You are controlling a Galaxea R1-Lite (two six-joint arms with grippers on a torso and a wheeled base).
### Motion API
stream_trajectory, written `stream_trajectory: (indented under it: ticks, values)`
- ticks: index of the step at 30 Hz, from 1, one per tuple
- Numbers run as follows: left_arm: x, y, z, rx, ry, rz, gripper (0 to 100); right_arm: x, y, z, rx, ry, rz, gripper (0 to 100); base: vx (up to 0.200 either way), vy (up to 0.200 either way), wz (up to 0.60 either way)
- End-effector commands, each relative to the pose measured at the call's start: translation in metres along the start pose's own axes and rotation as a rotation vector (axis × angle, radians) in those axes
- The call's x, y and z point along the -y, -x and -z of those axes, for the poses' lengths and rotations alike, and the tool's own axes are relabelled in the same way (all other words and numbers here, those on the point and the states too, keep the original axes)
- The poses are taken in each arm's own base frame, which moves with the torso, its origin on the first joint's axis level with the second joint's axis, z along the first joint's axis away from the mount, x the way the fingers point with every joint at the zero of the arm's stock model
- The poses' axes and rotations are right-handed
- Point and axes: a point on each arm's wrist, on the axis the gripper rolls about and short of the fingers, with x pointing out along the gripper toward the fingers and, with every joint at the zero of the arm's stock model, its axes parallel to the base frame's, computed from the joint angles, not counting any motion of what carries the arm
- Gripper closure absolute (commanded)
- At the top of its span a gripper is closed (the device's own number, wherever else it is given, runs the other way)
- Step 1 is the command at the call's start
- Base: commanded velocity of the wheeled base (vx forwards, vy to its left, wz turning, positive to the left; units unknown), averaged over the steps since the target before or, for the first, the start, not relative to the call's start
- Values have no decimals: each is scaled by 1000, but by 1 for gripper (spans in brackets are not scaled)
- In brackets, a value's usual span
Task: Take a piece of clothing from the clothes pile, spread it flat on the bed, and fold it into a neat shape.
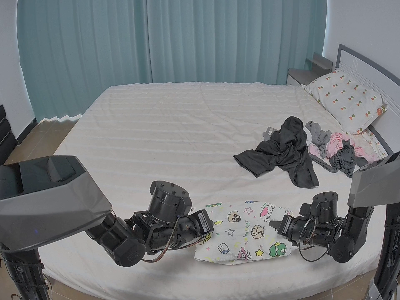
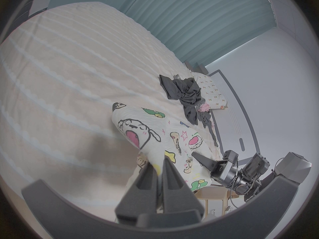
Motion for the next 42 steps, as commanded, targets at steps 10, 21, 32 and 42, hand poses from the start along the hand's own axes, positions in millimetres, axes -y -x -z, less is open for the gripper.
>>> stream_trajectory:
  ticks: [10, 21, 32, 42]
  values:
    - [-14, -8, 4, -5, 1, -53, 100, 10, -9, 9, -39, -1, 35, 100, 0, -100, 0]
    - [-50, -18, 12, -15, -89, -198, 100, 27, -26, 27, -37, 65, 38, 100, 0, 0, 0]
    - [-64, -32, 20, -32, -94, -245, 0, 31, -26, 29, -46, 75, 50, 100, 0, 0, 0]
    - [-91, -8, -2, 18, -68, -324, 0, 38, -11, 25, -39, 109, 94, 100, 0, 0, 0]
